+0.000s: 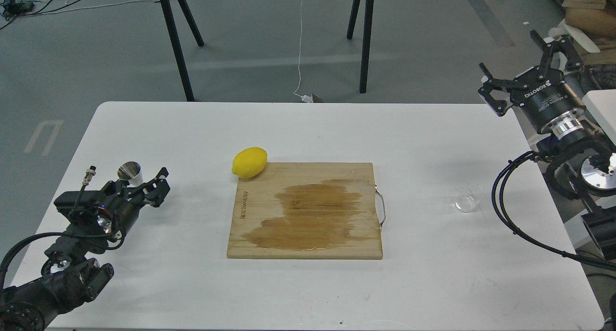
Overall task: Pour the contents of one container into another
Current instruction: 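Close the left gripper around the metal jigger, then lift the jigger over the cutting board and tilt it to pour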
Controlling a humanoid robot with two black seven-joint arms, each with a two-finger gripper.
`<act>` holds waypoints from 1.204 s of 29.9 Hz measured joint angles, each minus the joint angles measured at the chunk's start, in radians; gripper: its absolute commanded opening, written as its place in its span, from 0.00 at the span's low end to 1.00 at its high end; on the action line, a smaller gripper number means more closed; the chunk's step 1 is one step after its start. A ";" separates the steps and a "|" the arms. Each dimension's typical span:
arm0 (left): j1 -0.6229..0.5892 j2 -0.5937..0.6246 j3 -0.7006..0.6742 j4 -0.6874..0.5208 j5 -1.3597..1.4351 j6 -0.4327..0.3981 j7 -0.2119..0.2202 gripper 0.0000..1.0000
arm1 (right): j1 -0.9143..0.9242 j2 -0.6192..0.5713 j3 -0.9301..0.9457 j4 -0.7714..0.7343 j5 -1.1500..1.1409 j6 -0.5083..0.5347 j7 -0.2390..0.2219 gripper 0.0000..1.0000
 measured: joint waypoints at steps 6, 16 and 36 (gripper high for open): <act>-0.002 -0.014 -0.002 0.034 -0.003 0.000 0.000 0.53 | 0.000 0.000 0.002 0.002 0.000 0.000 0.000 1.00; -0.004 -0.021 -0.001 0.044 -0.036 0.000 0.000 0.23 | 0.000 0.000 0.002 0.002 0.000 0.000 0.000 1.00; -0.092 -0.049 0.001 0.004 -0.036 0.000 0.000 0.04 | -0.004 0.000 0.002 -0.002 0.000 0.000 0.000 1.00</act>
